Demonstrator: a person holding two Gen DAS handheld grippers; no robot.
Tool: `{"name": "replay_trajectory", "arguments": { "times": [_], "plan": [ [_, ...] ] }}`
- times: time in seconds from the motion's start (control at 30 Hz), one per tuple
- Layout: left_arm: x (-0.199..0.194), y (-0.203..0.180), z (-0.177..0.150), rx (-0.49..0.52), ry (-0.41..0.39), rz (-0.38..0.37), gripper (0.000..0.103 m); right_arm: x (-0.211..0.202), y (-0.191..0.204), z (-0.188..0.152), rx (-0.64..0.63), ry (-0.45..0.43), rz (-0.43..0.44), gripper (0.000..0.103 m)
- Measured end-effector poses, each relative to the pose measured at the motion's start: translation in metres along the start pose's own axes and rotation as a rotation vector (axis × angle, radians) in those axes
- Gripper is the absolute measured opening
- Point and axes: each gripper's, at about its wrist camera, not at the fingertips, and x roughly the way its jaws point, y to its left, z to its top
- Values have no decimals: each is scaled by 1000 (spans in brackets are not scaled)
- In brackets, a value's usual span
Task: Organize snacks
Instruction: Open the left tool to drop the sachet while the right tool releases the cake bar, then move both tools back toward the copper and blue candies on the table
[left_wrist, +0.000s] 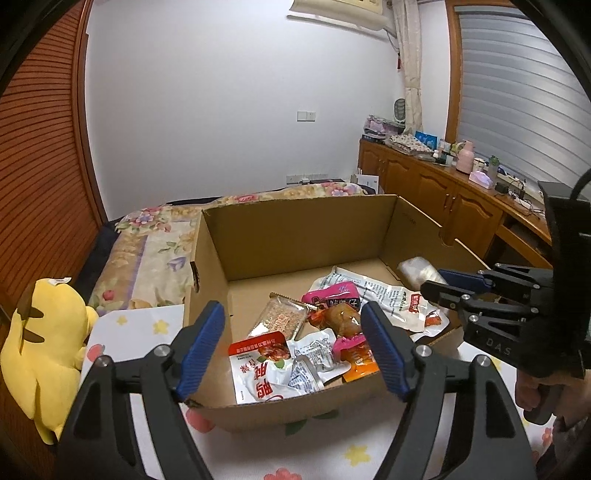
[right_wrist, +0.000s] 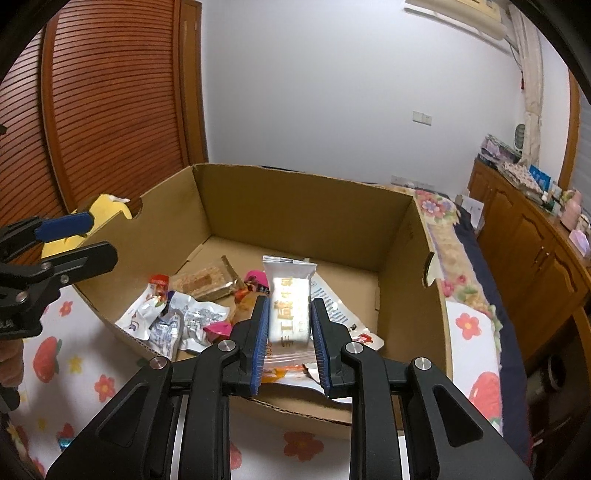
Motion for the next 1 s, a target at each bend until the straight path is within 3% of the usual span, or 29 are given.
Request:
{"name": "replay_trajectory", "arguments": {
  "times": [0.07,0.13,0.27,0.33,0.53,0.77,1.0],
  "plan": [
    [-3,0,-1,4,-4,-5,80,0,0,-1,3,-4,-3,30],
    [-7,-1,-2,9,-15,-3,87,-2,1,-3,6,-12,-4,47],
    [-15,-1,-5,12,-35,-5,93,-10,3,-4,4,-31,-7,52],
    [-20,-2,-8,15,-41,-3,98,-18,4,-6,2,-45,-6,60],
    [-37,-8,-21,60,-61,9,98,-49,13,-18,-8,-92,12,79],
    [-58,-12,-49,105,-67,-20,98,-87,28,-57,-3,-108,51,83],
    [-67,-18,-83,116,-6,-67,98,-99,34,-103,26,-61,85,83]
  ]
}}
